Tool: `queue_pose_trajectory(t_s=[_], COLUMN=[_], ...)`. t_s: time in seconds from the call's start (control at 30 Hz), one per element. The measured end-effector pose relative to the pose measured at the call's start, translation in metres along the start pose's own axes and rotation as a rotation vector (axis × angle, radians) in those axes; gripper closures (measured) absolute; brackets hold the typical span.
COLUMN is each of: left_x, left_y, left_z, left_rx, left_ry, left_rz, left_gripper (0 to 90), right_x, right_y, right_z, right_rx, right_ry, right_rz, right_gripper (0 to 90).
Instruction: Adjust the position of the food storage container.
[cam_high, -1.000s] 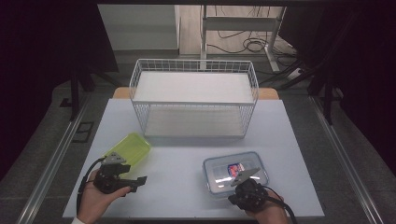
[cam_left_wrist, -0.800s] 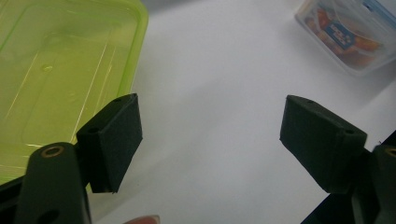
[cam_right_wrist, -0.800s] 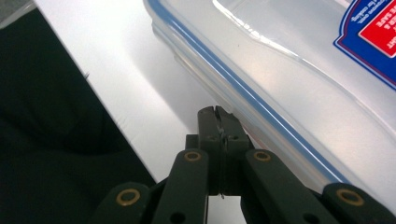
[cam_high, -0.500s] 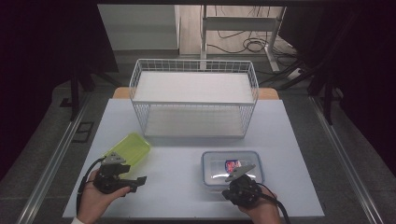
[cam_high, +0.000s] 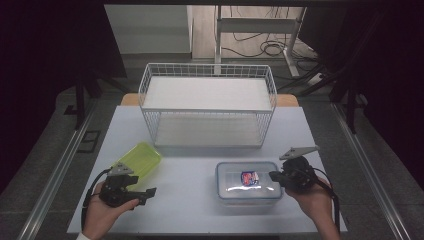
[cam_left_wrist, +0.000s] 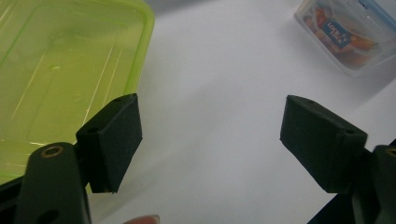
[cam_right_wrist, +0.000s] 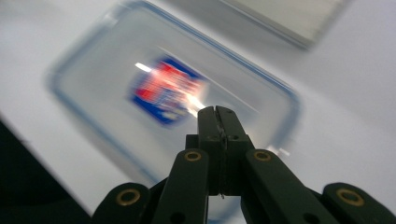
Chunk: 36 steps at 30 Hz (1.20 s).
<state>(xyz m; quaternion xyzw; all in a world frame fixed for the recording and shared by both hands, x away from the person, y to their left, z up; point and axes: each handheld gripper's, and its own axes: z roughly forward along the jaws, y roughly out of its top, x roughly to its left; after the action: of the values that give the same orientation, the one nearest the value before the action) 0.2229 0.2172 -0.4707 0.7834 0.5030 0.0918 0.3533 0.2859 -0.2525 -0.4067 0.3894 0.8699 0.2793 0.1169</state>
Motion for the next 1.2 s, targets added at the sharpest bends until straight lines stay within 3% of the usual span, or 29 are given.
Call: queue_pose_trajectory(t_s=[0.23,0.47,0.6,0.8,1.03,1.2], left_x=[-0.001,-0.005,-0.003,-0.003,-0.003,-0.004], left_y=[0.000,0.000,0.000,0.000,0.000,0.001], left_z=[-0.001,0.001,0.001,-0.001,0.000,0.001], left_rx=[-0.002,-0.001,-0.004,-0.029,-0.022,-0.023], left_ry=[0.008,0.004,0.005,0.003,-0.001,-0.004], left_rz=[-0.002,0.011,0.004,-0.008,-0.003,0.000], left_gripper=[20.4,20.3,20.3,20.3,20.3,20.2], right_x=[-0.029,-0.046,-0.047,-0.041,-0.037,-0.022], right_y=[-0.015,-0.031,-0.033,-0.032,-0.030,-0.022], right_z=[0.007,0.028,0.036,0.043,0.045,0.054], right_rx=[0.060,0.132,0.157,0.177,0.187,0.199], right_ry=[-0.087,-0.117,-0.138,-0.107,-0.128,-0.134], right_rz=[0.071,0.122,0.115,0.102,0.088,0.036], right_gripper=[89.2,89.2,89.2,89.3,89.3,89.3])
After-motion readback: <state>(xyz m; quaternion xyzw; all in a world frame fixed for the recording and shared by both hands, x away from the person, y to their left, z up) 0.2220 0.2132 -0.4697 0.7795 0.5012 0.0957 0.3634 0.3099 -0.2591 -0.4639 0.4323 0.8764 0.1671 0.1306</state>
